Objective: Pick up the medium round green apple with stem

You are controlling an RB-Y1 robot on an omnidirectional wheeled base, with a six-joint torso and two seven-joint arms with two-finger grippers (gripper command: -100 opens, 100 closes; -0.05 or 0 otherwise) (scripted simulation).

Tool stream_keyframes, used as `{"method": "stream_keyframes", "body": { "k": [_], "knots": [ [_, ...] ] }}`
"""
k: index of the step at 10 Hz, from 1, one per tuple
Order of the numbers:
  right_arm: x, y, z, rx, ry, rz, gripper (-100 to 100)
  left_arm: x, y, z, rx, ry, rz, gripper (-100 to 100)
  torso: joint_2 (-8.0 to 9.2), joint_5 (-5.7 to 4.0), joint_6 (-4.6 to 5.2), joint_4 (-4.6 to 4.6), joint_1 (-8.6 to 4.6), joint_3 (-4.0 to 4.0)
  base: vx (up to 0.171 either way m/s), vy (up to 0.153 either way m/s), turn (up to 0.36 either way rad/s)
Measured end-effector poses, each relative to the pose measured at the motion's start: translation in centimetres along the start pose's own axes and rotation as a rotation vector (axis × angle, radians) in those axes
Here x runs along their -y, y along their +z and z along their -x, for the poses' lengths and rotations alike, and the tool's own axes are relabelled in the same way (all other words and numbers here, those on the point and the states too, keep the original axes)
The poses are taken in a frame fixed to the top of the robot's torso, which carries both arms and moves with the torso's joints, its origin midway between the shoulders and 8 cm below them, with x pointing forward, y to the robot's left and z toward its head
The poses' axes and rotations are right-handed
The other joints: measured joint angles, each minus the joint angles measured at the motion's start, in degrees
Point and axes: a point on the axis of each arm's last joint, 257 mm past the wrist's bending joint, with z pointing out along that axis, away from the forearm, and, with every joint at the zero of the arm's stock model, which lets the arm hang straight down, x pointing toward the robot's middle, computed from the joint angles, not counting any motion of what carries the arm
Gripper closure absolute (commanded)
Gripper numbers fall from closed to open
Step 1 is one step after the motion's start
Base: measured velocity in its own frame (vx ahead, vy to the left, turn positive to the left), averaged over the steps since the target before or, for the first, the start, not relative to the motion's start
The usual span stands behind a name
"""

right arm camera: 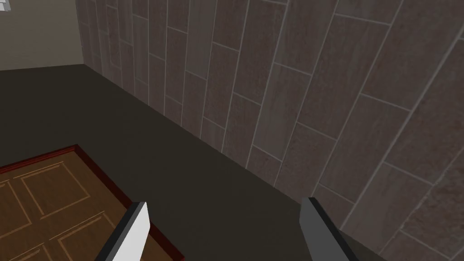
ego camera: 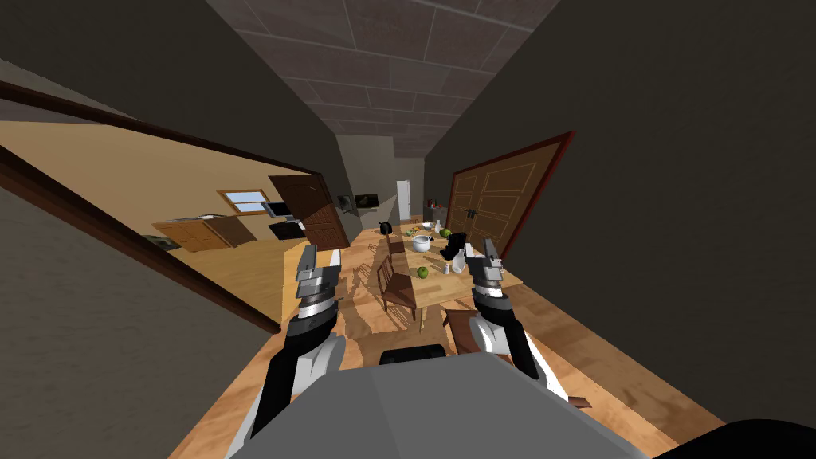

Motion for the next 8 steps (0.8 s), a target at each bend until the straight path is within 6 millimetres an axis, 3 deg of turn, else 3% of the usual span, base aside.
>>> {"method": "stream_keyframes", "body": {
  "k": [3,6,8],
  "knots": [
    [2.2,-0.6,-2.0,-0.091,-0.021,-0.047,-100,0.0,0.0,0.0,0.0,0.0,0.0,0,0.34,-0.01,0.0,0.07,-0.03,0.19,-0.097,-0.003,0.033],
    [5.7,-1.6,-4.5,-0.201,-0.06,-0.115,-100,0.0,0.0,0.0,0.0,0.0,0.0,0,0.49,0.0,-0.01,0.11,0.0,0.29,-0.115,0.005,0.032],
    [7.1,-2.5,-5.1,-0.254,-0.085,-0.151,-100,0.0,0.0,0.0,0.0,0.0,0.0,0,0.29,0.0,0.0,0.07,0.02,0.17,-0.081,0.014,0.047]
  ]
}}
